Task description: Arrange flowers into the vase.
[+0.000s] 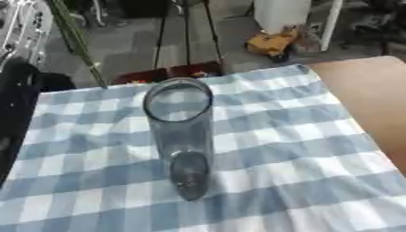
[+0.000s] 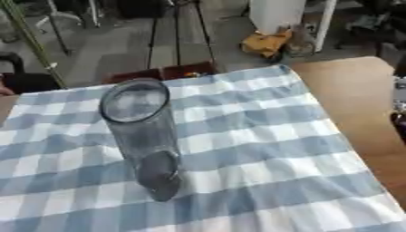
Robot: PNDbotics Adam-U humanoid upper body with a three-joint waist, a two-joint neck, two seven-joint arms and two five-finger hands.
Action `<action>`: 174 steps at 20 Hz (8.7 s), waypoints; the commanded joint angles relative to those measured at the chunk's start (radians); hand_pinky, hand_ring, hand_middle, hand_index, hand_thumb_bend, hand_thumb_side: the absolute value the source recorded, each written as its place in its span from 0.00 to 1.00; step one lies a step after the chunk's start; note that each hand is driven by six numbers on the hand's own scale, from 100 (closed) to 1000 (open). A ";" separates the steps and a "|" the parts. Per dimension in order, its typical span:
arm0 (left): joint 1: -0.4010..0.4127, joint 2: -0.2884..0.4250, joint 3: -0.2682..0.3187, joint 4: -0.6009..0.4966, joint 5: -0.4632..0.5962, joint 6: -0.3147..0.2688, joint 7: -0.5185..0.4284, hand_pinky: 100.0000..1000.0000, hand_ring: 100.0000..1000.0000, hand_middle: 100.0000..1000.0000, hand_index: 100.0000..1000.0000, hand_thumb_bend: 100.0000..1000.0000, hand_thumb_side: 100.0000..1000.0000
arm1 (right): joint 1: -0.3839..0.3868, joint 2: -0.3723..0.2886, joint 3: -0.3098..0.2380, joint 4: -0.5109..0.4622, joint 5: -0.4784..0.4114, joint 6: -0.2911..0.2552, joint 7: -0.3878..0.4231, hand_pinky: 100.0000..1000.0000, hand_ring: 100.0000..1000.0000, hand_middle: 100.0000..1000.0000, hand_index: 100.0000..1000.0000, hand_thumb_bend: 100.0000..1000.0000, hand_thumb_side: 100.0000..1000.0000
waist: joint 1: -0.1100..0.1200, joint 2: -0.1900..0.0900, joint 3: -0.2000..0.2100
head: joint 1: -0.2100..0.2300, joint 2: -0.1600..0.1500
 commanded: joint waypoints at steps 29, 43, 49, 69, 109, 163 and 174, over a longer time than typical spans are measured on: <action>-0.113 -0.102 -0.029 0.041 0.210 0.057 0.079 0.00 0.00 0.00 0.00 0.04 0.65 | -0.004 0.013 0.011 -0.016 -0.015 0.047 -0.023 0.84 0.79 0.54 0.79 0.00 0.87 | -0.003 -0.084 0.030 | -0.050 0.055; -0.085 -0.122 -0.045 0.000 0.224 0.082 0.083 0.00 0.00 0.00 0.00 0.04 0.64 | -0.004 0.023 0.011 -0.016 -0.017 0.064 -0.042 0.84 0.79 0.54 0.79 0.00 0.87 | -0.009 -0.096 0.039 | -0.058 0.065; -0.067 -0.148 -0.049 -0.021 0.186 0.068 0.088 0.00 0.00 0.00 0.00 0.04 0.64 | -0.006 0.028 0.012 -0.016 -0.019 0.063 -0.042 0.84 0.79 0.54 0.79 0.00 0.88 | -0.009 -0.095 0.034 | -0.057 0.057; -0.004 -0.185 -0.070 -0.044 0.090 0.058 0.059 0.00 0.00 0.00 0.00 0.04 0.64 | -0.015 0.031 0.011 -0.016 -0.025 0.058 -0.044 0.84 0.80 0.54 0.79 0.00 0.88 | -0.005 -0.073 0.015 | -0.051 0.012; 0.062 -0.223 -0.131 0.003 -0.009 0.029 0.011 0.00 0.00 0.00 0.00 0.03 0.65 | -0.012 0.038 0.001 -0.016 -0.039 0.070 -0.063 0.84 0.80 0.53 0.79 0.00 0.88 | 0.001 -0.065 0.002 | -0.041 -0.022; 0.131 -0.210 -0.134 0.100 -0.314 -0.137 -0.120 0.00 0.19 0.19 0.13 0.31 0.89 | -0.014 0.033 -0.006 -0.016 -0.042 0.077 -0.079 0.84 0.80 0.53 0.79 0.00 0.89 | 0.011 -0.043 0.011 | -0.075 -0.010; 0.138 -0.190 -0.133 0.105 -0.431 -0.099 -0.149 0.00 0.26 0.26 0.16 0.28 0.89 | -0.011 0.032 -0.008 -0.016 -0.043 0.079 -0.082 0.84 0.81 0.53 0.79 0.00 0.89 | 0.013 -0.043 0.016 | -0.079 -0.008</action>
